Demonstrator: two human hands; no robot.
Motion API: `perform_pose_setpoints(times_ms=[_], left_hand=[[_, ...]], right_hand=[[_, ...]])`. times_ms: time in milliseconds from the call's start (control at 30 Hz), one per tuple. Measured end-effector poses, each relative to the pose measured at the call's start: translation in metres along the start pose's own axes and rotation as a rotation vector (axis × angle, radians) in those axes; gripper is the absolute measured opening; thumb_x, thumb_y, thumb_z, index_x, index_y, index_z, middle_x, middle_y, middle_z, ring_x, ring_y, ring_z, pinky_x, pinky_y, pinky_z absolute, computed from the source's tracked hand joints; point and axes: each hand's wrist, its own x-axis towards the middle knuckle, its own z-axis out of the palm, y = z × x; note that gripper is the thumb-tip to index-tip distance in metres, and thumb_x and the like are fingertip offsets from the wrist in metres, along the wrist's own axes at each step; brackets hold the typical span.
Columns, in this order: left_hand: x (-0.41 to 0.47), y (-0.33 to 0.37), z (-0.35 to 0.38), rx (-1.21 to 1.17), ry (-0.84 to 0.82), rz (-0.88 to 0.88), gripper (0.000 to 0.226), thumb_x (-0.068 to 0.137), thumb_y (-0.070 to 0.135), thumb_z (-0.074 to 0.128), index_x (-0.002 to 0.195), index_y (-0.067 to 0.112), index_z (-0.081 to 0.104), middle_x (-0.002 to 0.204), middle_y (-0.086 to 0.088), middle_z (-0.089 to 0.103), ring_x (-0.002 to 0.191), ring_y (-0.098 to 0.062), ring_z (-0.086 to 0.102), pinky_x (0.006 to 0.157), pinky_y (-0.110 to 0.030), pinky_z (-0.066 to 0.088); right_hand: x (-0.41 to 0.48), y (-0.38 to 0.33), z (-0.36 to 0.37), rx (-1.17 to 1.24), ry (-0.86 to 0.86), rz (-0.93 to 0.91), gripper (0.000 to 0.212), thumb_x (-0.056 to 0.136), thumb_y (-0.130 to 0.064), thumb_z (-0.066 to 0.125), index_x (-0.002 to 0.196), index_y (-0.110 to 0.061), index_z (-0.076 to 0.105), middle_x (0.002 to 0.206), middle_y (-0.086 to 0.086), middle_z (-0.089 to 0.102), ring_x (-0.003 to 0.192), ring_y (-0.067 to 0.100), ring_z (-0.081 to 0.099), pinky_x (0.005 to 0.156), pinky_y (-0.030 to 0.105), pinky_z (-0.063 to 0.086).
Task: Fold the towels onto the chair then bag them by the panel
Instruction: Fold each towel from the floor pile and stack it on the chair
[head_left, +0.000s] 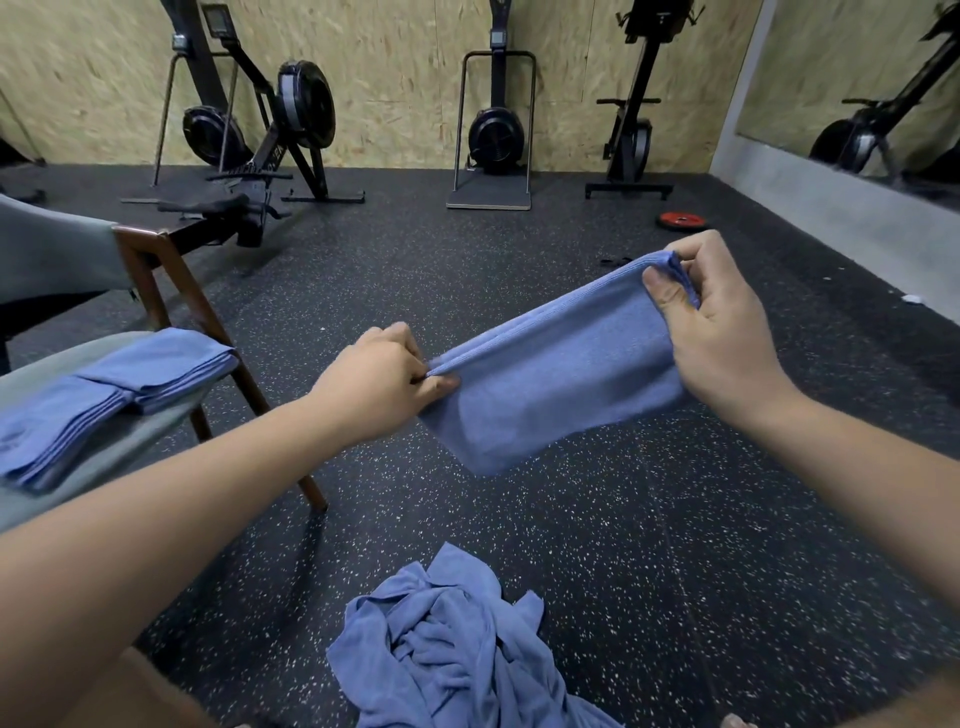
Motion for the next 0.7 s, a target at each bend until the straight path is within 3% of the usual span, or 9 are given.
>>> perform_pose_setpoints(times_ms=[67, 133, 200, 267, 367, 467, 600, 700], left_hand=[[0.000, -0.003, -0.003, -0.008, 0.002, -0.032, 0.061, 0.097, 0.071, 0.055, 0.061, 0.023, 0.067, 0.106, 0.009, 0.054, 0.103, -0.019, 0.050, 0.089, -0.039, 0.047], [0.000, -0.006, -0.006, -0.048, -0.022, -0.052, 0.065, 0.096, 0.072, 0.055, 0.058, 0.021, 0.061, 0.100, 0.006, 0.062, 0.088, -0.016, 0.058, 0.078, -0.036, 0.049], [-0.002, -0.003, -0.011, -0.129, -0.043, -0.111, 0.069, 0.096, 0.073, 0.057, 0.062, 0.013, 0.060, 0.071, -0.001, 0.063, 0.059, -0.015, 0.054, 0.056, -0.032, 0.043], [-0.007, 0.001, -0.016, -0.305, -0.037, -0.198, 0.060, 0.096, 0.068, 0.065, 0.067, 0.015, 0.070, 0.052, 0.000, 0.049, 0.045, -0.015, 0.040, 0.045, -0.029, 0.030], [-0.010, 0.003, -0.020, -0.652, 0.042, -0.244, 0.045, 0.091, 0.054, 0.081, 0.067, 0.017, 0.073, 0.054, 0.002, 0.049, 0.049, -0.013, 0.037, 0.049, -0.028, 0.027], [-0.009, 0.003, -0.024, -0.893, 0.178, -0.203, 0.039, 0.085, 0.037, 0.091, 0.077, 0.007, 0.067, 0.066, -0.004, 0.065, 0.063, -0.015, 0.052, 0.065, -0.031, 0.041], [-0.006, -0.003, -0.024, -0.915, 0.227, -0.214, 0.042, 0.084, 0.030, 0.093, 0.110, 0.017, 0.062, 0.084, -0.009, 0.075, 0.072, -0.015, 0.064, 0.069, -0.036, 0.052], [-0.006, -0.004, -0.024, -0.899, 0.207, -0.238, 0.028, 0.088, 0.029, 0.089, 0.109, 0.017, 0.074, 0.083, -0.002, 0.076, 0.074, -0.009, 0.064, 0.069, -0.026, 0.052]], right_hand=[[0.001, 0.002, 0.000, 0.008, 0.021, 0.001, 0.020, 0.111, -0.034, 0.058, 0.107, -0.015, 0.052, 0.087, 0.001, 0.054, 0.078, 0.007, 0.045, 0.073, 0.026, 0.039], [0.000, 0.004, 0.000, 0.002, 0.016, 0.004, 0.021, 0.111, -0.035, 0.059, 0.107, -0.016, 0.052, 0.086, 0.000, 0.054, 0.078, 0.006, 0.045, 0.073, 0.026, 0.039], [0.000, 0.005, -0.001, -0.005, 0.019, 0.005, 0.020, 0.111, -0.035, 0.058, 0.106, -0.017, 0.052, 0.083, -0.009, 0.051, 0.077, 0.004, 0.043, 0.072, 0.023, 0.038], [0.000, 0.005, -0.002, -0.004, 0.036, 0.009, 0.019, 0.111, -0.034, 0.058, 0.106, -0.017, 0.052, 0.084, -0.009, 0.052, 0.078, 0.004, 0.045, 0.074, 0.024, 0.039], [0.002, 0.008, -0.006, 0.003, 0.064, 0.045, 0.019, 0.111, -0.036, 0.058, 0.106, -0.019, 0.053, 0.092, 0.005, 0.059, 0.082, 0.011, 0.050, 0.077, 0.036, 0.044], [0.003, 0.011, -0.007, -0.003, 0.073, 0.082, 0.018, 0.110, -0.037, 0.059, 0.106, -0.020, 0.053, 0.096, 0.010, 0.062, 0.084, 0.013, 0.053, 0.079, 0.042, 0.046], [0.002, 0.011, -0.005, 0.000, 0.055, 0.097, 0.017, 0.110, -0.038, 0.060, 0.104, -0.023, 0.054, 0.095, 0.007, 0.063, 0.083, 0.011, 0.054, 0.077, 0.039, 0.046], [0.002, 0.013, -0.004, 0.011, 0.045, 0.126, 0.016, 0.108, -0.039, 0.062, 0.101, -0.026, 0.055, 0.094, 0.007, 0.065, 0.081, 0.012, 0.055, 0.076, 0.041, 0.048]])
